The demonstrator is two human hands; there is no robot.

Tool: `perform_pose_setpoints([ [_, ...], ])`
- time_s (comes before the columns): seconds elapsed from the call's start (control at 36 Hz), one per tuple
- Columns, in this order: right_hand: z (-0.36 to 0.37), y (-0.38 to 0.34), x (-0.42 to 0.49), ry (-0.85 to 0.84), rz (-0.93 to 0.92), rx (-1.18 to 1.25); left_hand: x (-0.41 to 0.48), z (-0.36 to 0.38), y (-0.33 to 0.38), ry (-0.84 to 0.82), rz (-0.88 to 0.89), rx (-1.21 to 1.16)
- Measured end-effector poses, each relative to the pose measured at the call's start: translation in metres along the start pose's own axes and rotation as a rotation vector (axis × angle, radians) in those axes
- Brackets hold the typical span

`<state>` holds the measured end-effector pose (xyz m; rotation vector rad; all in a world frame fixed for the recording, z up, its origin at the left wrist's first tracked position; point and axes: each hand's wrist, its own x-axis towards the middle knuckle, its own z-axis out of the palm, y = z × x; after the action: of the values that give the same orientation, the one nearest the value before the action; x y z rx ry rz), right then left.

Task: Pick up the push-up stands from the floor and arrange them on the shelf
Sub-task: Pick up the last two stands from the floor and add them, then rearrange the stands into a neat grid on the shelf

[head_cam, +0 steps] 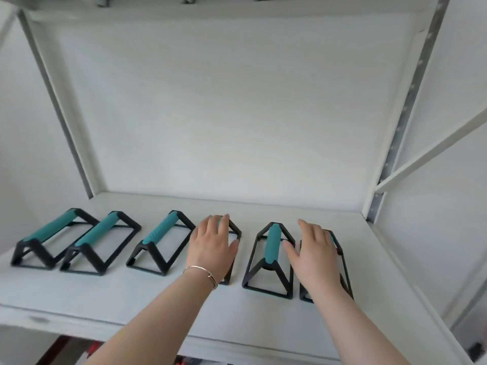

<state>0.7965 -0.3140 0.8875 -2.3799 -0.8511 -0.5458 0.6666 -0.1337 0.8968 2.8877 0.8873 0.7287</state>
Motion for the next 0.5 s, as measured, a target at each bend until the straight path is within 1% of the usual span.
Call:
perform_pose_setpoints([
  [0.08, 0.008, -0.031, 0.001, -0.032, -0.097, 0.019, -0.006, -0.014, -0.028, 0.02, -0.022, 0.048],
  [0.19, 0.023, -0.074, 0.004, -0.043, -0.175, 0.074, -0.01, -0.028, -0.07, 0.065, -0.103, 0.077],
  [0.31, 0.046, -0.122, 0.008, -0.078, -0.22, 0.102, -0.011, -0.037, -0.125, 0.087, -0.16, 0.067],
  [0.39, 0.068, -0.162, 0.011, -0.09, -0.239, 0.133, -0.011, -0.044, -0.171, 0.107, -0.199, 0.01],
  [0.5, 0.102, -0.228, 0.014, -0.091, -0.265, 0.153, -0.006, -0.052, -0.242, 0.144, -0.179, 0.004],
])
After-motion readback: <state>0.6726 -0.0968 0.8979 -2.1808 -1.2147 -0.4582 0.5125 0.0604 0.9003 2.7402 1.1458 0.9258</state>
